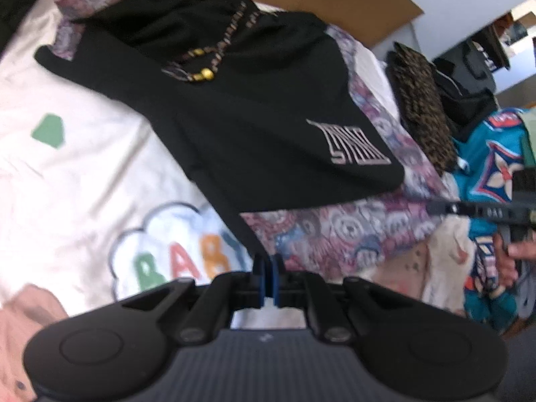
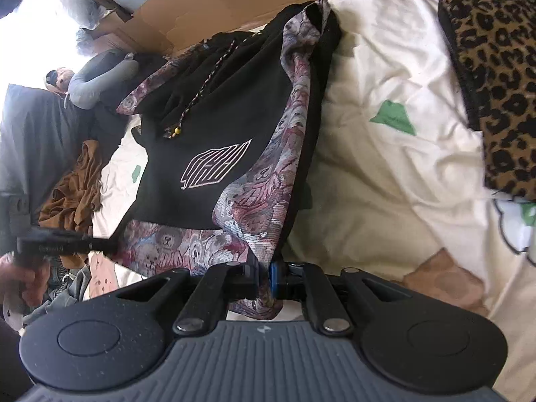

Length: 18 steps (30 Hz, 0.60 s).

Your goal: Fold clothes

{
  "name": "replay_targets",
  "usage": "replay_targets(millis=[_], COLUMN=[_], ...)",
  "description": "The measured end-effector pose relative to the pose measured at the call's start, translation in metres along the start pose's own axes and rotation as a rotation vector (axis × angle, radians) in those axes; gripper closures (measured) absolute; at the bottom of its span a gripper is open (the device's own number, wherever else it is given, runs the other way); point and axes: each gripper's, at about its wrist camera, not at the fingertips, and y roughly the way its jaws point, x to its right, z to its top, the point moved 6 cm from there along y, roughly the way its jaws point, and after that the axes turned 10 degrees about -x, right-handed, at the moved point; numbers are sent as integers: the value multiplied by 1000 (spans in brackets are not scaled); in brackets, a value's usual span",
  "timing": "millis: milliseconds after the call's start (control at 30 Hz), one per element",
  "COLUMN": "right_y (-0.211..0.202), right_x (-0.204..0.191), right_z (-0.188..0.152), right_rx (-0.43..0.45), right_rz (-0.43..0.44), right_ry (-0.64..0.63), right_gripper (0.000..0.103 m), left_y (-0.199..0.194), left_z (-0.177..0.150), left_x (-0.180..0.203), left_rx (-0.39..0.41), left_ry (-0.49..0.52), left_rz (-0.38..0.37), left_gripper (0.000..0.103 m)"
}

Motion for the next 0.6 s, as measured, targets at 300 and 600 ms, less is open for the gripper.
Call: replay_targets(millis=[300, 600], right_y=[-25, -1], right_x=[12, 63], right_z=[-4, -34], right_rx=[-62, -148], right_rz=[-67, -187], right_ry=[3, 157], right_gripper=[100, 98], left_y=[10, 54], left_z=[-16, -35], left_x=[28, 23], left_rx=[-50, -149], left_ry=[53, 68], left_rz=[-94, -60], left_gripper=[99, 99])
